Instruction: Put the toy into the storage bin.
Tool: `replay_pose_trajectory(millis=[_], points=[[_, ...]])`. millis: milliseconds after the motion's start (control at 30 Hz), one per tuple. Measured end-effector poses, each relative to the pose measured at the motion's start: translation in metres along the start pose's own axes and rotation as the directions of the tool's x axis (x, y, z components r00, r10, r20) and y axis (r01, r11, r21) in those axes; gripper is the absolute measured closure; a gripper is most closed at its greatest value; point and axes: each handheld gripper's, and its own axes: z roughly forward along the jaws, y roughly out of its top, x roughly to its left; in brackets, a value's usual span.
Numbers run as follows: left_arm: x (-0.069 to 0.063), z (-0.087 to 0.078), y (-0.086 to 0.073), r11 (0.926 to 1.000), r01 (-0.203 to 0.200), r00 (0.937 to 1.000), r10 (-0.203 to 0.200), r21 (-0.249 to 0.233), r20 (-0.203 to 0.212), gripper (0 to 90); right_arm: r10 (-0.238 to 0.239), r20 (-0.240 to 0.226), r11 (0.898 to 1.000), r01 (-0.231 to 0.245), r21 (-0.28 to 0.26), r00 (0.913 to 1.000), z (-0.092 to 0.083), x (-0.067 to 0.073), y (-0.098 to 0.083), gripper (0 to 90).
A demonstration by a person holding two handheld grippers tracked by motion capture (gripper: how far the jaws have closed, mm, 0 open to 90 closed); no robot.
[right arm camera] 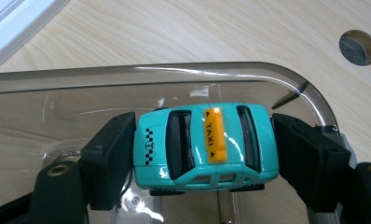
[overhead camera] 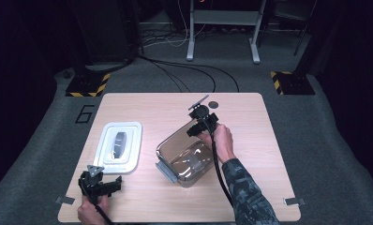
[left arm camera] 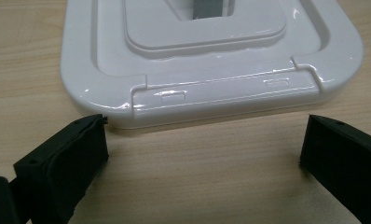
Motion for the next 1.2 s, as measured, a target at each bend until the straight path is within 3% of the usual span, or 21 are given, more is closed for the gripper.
replay_pose_trajectory(millis=[967,1200], points=[[0.000,0.000,0.000,1.0000,-0.001,1.0000,0.001,0.002,-0.001,0.2,0.006,-0.008,0.999,-0.006,0.033,1.0000,0.010,0.003,0.000,22.9],[0.000,0.000,0.000,1.0000,-0.002,1.0000,0.002,0.004,0.001,0.3,-0.014,-0.023,1.000,0.013,-0.028,0.9996,-0.006,0.005,-0.003,10.6]])
